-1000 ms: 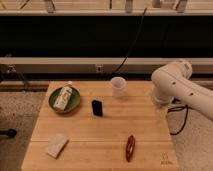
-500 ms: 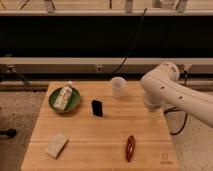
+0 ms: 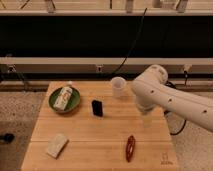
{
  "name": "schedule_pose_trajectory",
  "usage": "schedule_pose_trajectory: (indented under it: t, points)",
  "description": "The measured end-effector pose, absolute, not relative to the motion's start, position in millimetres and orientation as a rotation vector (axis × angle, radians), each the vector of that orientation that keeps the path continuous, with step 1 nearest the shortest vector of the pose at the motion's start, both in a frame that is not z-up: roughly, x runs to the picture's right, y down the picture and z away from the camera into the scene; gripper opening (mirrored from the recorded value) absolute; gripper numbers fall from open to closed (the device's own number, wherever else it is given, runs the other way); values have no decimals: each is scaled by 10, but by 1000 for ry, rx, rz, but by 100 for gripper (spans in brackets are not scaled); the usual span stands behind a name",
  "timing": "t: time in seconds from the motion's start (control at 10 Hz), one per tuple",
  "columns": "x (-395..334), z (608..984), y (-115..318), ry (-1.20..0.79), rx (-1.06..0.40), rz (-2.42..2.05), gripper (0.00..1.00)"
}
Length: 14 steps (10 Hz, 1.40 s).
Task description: Knock the eraser over
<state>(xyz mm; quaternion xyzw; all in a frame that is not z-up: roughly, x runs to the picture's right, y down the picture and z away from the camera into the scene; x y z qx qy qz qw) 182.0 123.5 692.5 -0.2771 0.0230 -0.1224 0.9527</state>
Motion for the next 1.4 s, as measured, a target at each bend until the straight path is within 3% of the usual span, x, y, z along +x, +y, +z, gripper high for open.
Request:
schedule_pose_trajectory:
  t: [1.4]
  points:
    - [1442,7059,1411,10,-565,-343,80]
